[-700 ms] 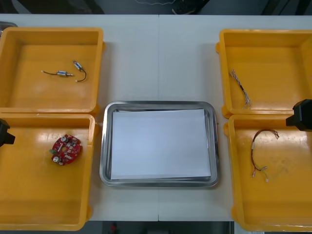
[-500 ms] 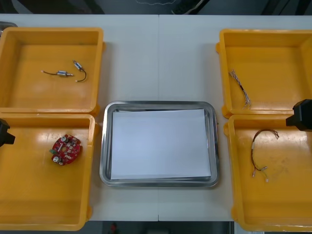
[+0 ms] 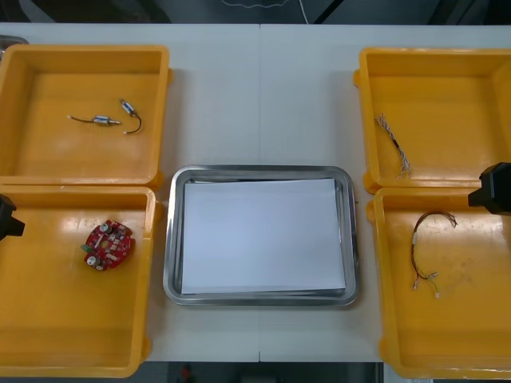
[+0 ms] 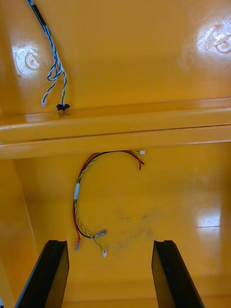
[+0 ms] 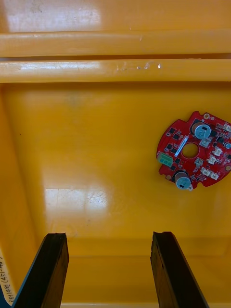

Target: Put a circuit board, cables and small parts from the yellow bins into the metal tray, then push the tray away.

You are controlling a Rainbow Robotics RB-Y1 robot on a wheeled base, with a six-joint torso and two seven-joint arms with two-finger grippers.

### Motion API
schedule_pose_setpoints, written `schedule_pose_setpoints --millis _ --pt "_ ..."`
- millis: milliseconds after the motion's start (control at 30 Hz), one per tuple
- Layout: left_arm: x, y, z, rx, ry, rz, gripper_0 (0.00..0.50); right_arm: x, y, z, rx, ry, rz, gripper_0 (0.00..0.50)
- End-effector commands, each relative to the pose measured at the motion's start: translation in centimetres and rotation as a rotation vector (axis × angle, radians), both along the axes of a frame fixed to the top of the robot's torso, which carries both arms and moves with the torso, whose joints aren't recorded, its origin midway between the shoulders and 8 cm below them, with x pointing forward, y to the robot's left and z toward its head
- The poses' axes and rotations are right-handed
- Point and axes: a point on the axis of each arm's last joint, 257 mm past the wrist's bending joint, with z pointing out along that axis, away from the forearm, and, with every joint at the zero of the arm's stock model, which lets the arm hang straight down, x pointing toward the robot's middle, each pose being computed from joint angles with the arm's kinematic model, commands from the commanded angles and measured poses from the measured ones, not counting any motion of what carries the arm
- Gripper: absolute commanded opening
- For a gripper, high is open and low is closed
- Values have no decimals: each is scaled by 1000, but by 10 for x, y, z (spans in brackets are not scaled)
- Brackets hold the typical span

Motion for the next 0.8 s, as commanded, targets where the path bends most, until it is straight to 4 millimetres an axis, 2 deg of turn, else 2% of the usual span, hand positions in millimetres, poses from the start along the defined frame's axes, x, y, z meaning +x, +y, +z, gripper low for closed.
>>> schedule_pose_setpoints --millis 33,800 --pt "-3 14 15 81 -13 -72 500 -3 -17 9 -26 -11 -31 500" --pt "-3 14 15 81 -13 -72 500 -3 -17 9 -26 -11 -31 500"
